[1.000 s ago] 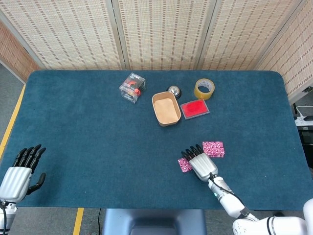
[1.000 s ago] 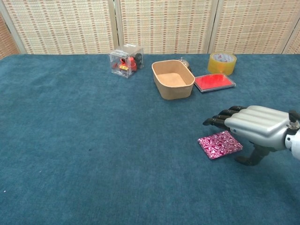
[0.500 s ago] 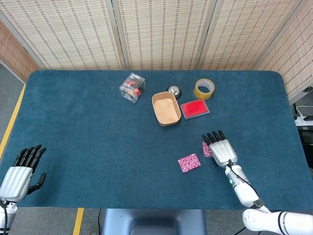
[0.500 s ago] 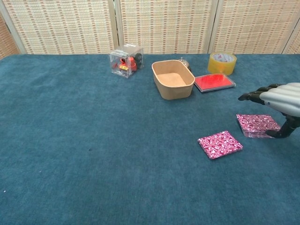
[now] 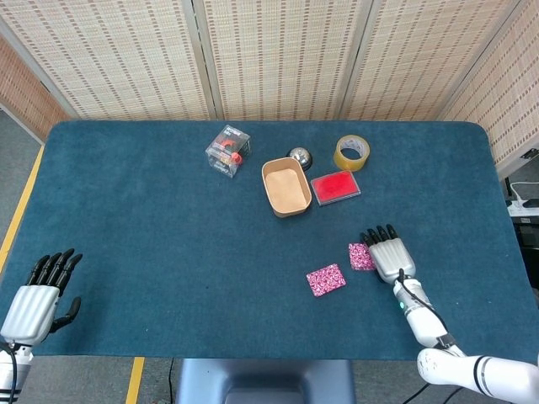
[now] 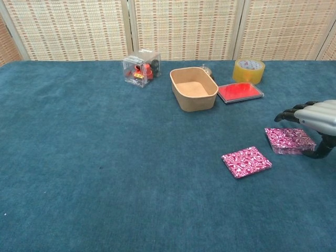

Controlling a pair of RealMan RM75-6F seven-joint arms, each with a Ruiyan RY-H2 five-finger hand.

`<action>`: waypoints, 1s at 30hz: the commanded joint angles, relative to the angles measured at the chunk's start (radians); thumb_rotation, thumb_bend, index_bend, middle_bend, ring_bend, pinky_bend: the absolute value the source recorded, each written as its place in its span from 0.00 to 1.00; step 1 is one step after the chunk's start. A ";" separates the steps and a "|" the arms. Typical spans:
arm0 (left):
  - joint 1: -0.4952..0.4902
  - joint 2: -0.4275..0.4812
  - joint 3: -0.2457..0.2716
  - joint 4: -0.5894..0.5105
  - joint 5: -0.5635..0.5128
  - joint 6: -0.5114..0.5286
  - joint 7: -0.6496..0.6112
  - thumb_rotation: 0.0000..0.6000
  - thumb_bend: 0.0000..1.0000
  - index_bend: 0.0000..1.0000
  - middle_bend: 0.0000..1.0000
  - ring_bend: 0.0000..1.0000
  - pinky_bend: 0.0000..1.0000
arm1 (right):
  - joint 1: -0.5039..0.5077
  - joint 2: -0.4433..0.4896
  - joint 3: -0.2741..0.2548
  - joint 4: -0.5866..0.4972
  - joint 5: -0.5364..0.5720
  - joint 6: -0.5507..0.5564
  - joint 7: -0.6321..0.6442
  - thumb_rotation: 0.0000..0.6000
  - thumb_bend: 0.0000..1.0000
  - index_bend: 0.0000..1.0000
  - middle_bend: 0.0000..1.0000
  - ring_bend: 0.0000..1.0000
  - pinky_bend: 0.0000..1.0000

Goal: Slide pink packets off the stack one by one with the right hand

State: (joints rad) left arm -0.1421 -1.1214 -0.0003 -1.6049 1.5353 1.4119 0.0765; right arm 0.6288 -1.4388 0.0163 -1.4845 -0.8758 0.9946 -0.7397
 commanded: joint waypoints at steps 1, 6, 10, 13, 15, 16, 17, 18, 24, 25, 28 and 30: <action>-0.001 0.001 0.000 -0.002 0.000 -0.001 0.001 1.00 0.46 0.00 0.00 0.00 0.06 | 0.003 -0.006 0.003 0.005 0.003 -0.007 0.005 1.00 0.28 0.15 0.09 0.00 0.00; -0.002 0.002 0.000 0.000 -0.003 -0.004 -0.002 1.00 0.46 0.00 0.00 0.00 0.06 | 0.008 -0.017 0.005 0.010 0.007 -0.013 0.008 1.00 0.28 0.21 0.16 0.02 0.00; -0.003 0.003 -0.001 0.000 -0.005 -0.006 -0.005 1.00 0.45 0.00 0.00 0.00 0.06 | 0.010 -0.026 0.008 0.015 0.017 -0.014 0.007 1.00 0.28 0.23 0.18 0.05 0.00; -0.003 0.004 0.001 0.000 -0.002 -0.007 -0.005 1.00 0.46 0.00 0.00 0.00 0.06 | 0.013 -0.029 0.009 0.015 0.022 -0.013 0.004 1.00 0.28 0.26 0.21 0.08 0.00; -0.004 0.004 0.001 0.000 -0.002 -0.008 -0.005 1.00 0.46 0.00 0.00 0.00 0.06 | 0.013 -0.030 0.009 0.013 0.022 -0.010 0.003 1.00 0.28 0.28 0.22 0.09 0.00; -0.004 0.004 0.002 0.000 -0.002 -0.008 -0.004 1.00 0.46 0.00 0.00 0.00 0.06 | 0.013 -0.030 0.009 0.011 0.021 -0.007 0.002 1.00 0.28 0.28 0.22 0.09 0.00; -0.004 0.004 0.002 0.000 -0.002 -0.008 -0.005 1.00 0.45 0.00 0.00 0.00 0.06 | 0.013 -0.030 0.009 0.010 0.022 -0.005 0.002 1.00 0.28 0.29 0.23 0.10 0.01; -0.004 0.004 0.002 0.000 -0.002 -0.007 -0.005 1.00 0.46 0.00 0.00 0.00 0.06 | 0.013 -0.030 0.009 0.008 0.022 -0.003 0.001 1.00 0.28 0.29 0.23 0.10 0.01; -0.004 0.004 0.003 0.001 0.001 -0.007 -0.006 1.00 0.46 0.00 0.00 0.00 0.06 | 0.012 -0.030 0.009 0.002 0.017 0.009 0.000 1.00 0.28 0.31 0.25 0.11 0.02; -0.004 0.005 0.004 0.000 0.002 -0.006 -0.007 1.00 0.46 0.00 0.00 0.00 0.06 | 0.012 -0.031 0.008 0.002 0.016 0.012 -0.002 1.00 0.28 0.32 0.26 0.12 0.02; -0.004 0.005 0.004 -0.001 0.002 -0.007 -0.007 1.00 0.46 0.00 0.00 0.00 0.06 | 0.010 -0.036 0.008 0.003 0.010 0.024 -0.004 1.00 0.28 0.39 0.31 0.16 0.05; -0.006 0.007 0.005 -0.001 0.000 -0.013 -0.014 1.00 0.46 0.00 0.00 0.00 0.06 | 0.008 -0.041 0.008 0.006 0.006 0.032 -0.005 1.00 0.28 0.43 0.34 0.18 0.07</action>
State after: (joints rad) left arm -0.1473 -1.1148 0.0044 -1.6060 1.5358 1.4003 0.0644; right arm 0.6375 -1.4781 0.0242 -1.4801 -0.8677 1.0246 -0.7442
